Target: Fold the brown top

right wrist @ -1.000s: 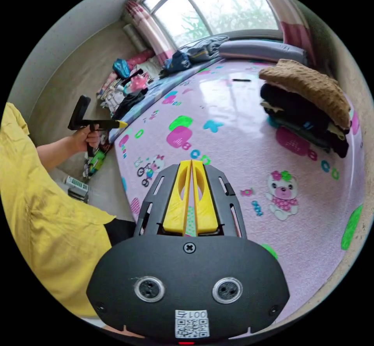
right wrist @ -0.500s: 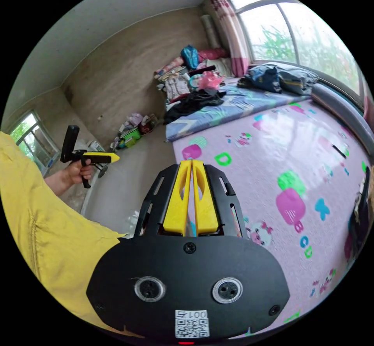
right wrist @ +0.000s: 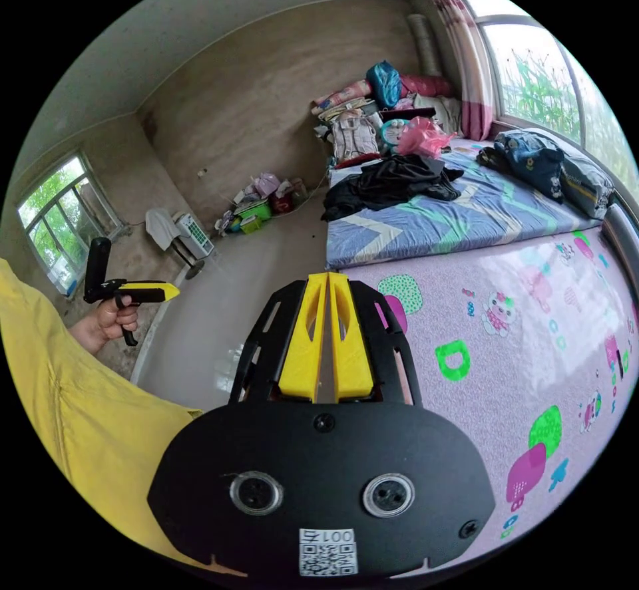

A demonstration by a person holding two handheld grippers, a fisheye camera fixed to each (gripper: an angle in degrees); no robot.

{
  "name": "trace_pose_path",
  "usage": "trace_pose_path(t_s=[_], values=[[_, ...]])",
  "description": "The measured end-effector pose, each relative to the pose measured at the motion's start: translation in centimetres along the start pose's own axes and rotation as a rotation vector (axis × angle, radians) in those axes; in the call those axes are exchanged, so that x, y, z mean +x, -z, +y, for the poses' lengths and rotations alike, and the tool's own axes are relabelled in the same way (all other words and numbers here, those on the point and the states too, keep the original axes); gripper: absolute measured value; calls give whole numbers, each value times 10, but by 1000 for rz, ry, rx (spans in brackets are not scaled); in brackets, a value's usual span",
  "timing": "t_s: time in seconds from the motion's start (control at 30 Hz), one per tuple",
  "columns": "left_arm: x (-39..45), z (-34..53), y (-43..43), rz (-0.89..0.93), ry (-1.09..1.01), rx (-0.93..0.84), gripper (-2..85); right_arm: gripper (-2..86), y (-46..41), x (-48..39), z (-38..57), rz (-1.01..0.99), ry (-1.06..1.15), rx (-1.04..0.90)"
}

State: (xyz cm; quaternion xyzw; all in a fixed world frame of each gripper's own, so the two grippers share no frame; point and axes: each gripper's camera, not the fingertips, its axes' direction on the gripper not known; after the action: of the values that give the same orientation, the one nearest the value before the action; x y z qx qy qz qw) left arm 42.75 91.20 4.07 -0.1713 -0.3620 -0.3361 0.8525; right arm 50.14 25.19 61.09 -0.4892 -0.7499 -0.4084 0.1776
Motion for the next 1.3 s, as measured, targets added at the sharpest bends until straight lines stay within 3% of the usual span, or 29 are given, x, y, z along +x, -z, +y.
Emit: trace_pose_path(t_s=[0.13,0.5,0.67,0.93,1.3], values=[[-63,-47,5,-44,4,-1,-16,6,-65,29,-36,-42,-31,0],[-233,-147,23,154,135,57,-15,5,-209,56,-158,-77,14,-29],[-321,-182,45,140,162,54,-15,6,-294,48,-219,-71,-2,-2],[-463,-273,111,30,-9,-28,-15,6,-413,45,-311,23,-103,46],[-538,-418,134,14,-284,-116,-15,6,-500,79,-378,189,-198,41]])
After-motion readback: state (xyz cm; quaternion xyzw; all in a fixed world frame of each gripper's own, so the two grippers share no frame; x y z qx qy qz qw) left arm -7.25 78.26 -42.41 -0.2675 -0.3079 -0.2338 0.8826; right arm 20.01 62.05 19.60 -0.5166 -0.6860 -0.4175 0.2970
